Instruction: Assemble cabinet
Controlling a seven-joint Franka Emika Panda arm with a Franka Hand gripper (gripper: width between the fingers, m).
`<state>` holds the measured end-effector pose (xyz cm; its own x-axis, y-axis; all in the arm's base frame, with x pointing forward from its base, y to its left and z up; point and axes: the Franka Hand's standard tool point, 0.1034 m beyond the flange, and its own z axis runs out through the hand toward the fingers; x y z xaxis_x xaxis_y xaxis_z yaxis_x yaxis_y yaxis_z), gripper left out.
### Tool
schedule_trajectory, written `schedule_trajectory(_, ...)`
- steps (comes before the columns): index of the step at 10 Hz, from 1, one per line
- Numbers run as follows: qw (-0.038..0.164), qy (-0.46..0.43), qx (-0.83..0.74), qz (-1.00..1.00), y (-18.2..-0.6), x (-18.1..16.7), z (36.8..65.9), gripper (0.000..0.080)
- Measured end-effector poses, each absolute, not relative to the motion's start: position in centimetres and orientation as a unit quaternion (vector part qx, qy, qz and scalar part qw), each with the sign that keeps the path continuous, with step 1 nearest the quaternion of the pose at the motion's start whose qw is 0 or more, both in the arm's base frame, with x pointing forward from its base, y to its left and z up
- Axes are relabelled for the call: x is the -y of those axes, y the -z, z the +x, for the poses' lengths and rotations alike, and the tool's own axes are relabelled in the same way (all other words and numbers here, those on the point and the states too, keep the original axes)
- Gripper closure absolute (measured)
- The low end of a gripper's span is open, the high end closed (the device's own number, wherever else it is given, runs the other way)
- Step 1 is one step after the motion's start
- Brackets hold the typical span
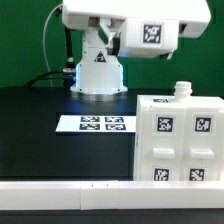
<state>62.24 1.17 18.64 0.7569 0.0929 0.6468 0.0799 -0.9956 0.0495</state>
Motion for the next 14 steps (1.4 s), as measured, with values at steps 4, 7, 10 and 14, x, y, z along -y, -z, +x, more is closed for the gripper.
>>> schedule_trajectory(4, -0.004, -0.346, -0.049, 0.937, -18.1, -3.8, 62.3, 0.0243)
schedule_trajectory(7, -0.039, -0.328, -0.021, 0.944, -17.3, -7.3, 62.5, 0.0243)
schedule_trajectory(10, -0.043, -0.318, -0.024, 0.947, -16.1, -8.2, 61.8, 0.0243)
schedule_trajectory(14, -0.034, -0.322, -0.022, 0.946, -15.3, -7.4, 61.5, 0.0243)
